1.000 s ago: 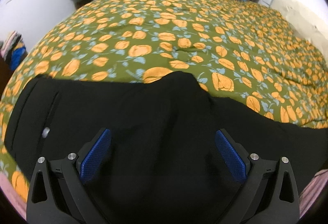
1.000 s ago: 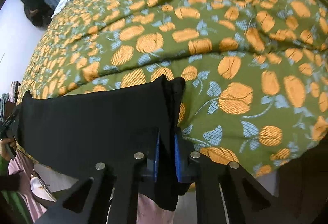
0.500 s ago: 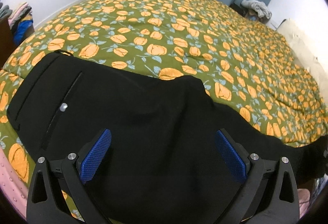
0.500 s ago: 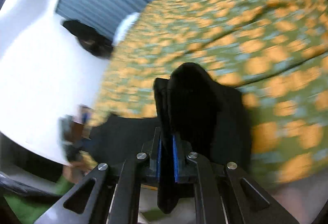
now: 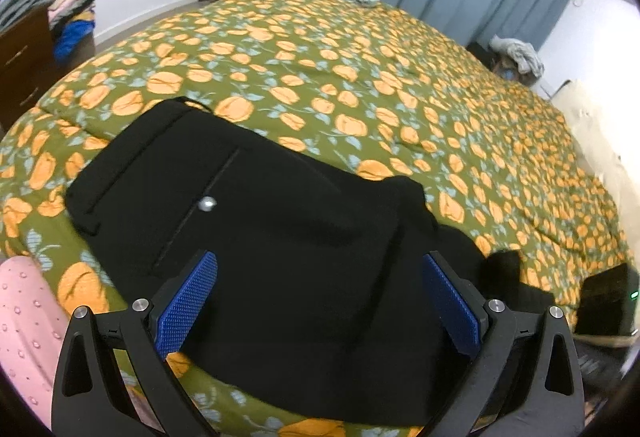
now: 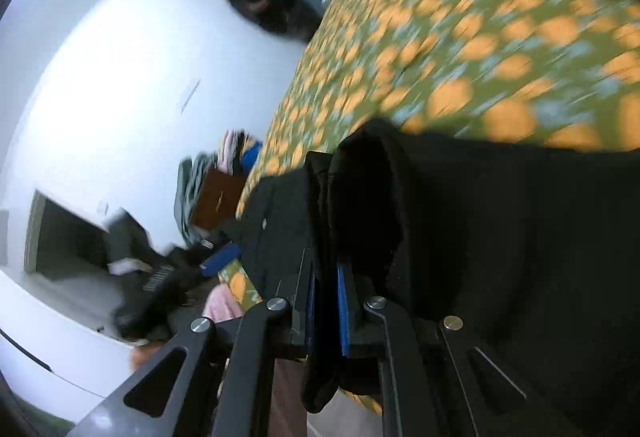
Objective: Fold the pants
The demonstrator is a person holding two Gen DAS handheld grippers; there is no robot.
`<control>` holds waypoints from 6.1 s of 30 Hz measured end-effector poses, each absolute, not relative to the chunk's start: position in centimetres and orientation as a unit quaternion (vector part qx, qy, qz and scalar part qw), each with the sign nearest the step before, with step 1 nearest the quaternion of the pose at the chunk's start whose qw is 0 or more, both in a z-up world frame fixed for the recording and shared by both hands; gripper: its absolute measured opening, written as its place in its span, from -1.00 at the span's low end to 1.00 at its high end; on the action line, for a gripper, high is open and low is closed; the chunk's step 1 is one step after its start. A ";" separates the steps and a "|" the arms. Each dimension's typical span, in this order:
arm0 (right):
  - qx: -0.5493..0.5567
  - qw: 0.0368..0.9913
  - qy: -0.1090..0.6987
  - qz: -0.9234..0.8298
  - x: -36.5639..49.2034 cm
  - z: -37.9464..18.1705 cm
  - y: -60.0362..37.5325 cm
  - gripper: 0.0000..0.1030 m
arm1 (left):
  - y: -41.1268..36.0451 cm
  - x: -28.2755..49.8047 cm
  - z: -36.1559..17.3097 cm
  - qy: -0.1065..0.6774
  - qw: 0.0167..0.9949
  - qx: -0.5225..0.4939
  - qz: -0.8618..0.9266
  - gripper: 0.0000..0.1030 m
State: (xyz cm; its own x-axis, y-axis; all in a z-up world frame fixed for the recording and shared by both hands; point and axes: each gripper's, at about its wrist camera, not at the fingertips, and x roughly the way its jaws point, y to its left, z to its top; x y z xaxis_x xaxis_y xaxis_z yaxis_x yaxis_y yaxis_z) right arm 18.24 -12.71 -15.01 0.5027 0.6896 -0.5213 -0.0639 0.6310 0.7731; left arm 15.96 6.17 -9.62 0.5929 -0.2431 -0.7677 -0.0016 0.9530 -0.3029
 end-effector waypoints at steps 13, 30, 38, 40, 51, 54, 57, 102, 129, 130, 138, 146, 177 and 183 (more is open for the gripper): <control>0.238 0.870 0.418 0.113 7.2 -10.5 -25.4 0.60 | -2.5 14.2 -9.1 0.466 0.831 -0.078 -0.292 0.65; 0.272 0.841 0.463 0.067 7.0 -11.6 -31.8 0.59 | -6.8 13.3 -15.6 0.552 0.785 -0.019 -0.281 -0.72; 0.349 0.799 0.490 0.018 15.2 -17.9 -33.8 0.57 | -5.2 13.8 -14.2 0.554 0.781 -0.043 -0.283 -0.16; 0.328 0.823 0.464 0.018 14.5 -15.5 -33.0 0.58 | -2.5 14.4 -12.2 0.529 0.809 -0.046 -0.251 0.45; 0.311 0.839 0.445 0.033 7.0 -13.8 -29.8 0.68 | 22.0 26.9 -12.0 0.497 0.841 -0.204 -0.061 0.72; 0.327 0.832 0.447 0.031 5.9 -14.7 -29.5 0.68 | 23.1 28.7 -15.1 0.559 0.788 -0.229 -0.116 0.72; 0.330 0.831 0.447 0.035 5.5 -15.4 -28.6 0.68 | 22.8 28.6 -17.1 0.590 0.760 -0.233 -0.141 0.35; 0.294 0.802 0.432 0.288 10.8 -15.1 -19.8 0.71 | -3.3 12.7 -12.2 0.534 0.800 0.017 -0.275 -0.89; 0.352 0.781 0.420 0.298 10.8 -8.3 -26.5 -0.65 | -0.5 11.9 -5.3 0.457 0.829 -0.083 -0.310 -0.45; 0.348 0.787 0.416 0.293 10.0 -7.2 -27.8 -0.66 | -0.5 11.9 -4.5 0.451 0.834 -0.075 -0.309 -0.42; 0.325 0.798 0.467 0.198 3.9 -7.5 -35.0 -0.67 | -2.6 11.6 -5.8 0.467 0.824 -0.055 -0.317 -0.42; 0.317 0.758 0.561 0.097 2.7 -15.5 -36.2 -0.69 | -6.4 10.5 -7.8 0.495 0.800 -0.013 -0.340 -0.42; 0.159 0.845 0.508 0.051 4.1 -8.7 -30.7 -0.32 | -11.0 8.1 -11.1 0.518 0.799 0.112 -0.285 0.77; 0.164 0.807 0.568 0.005 0.1 -11.7 -31.3 -0.30 | -10.5 8.1 -11.8 0.545 0.784 0.130 -0.267 0.69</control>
State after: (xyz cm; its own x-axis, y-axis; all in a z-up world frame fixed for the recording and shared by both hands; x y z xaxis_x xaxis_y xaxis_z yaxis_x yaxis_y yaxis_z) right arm 0.07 -31.31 -11.65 0.3551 0.1940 -0.9145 0.1780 0.9463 0.2699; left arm 8.11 -10.45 -11.79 0.2637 -0.2770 -0.9240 0.5599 0.8239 -0.0873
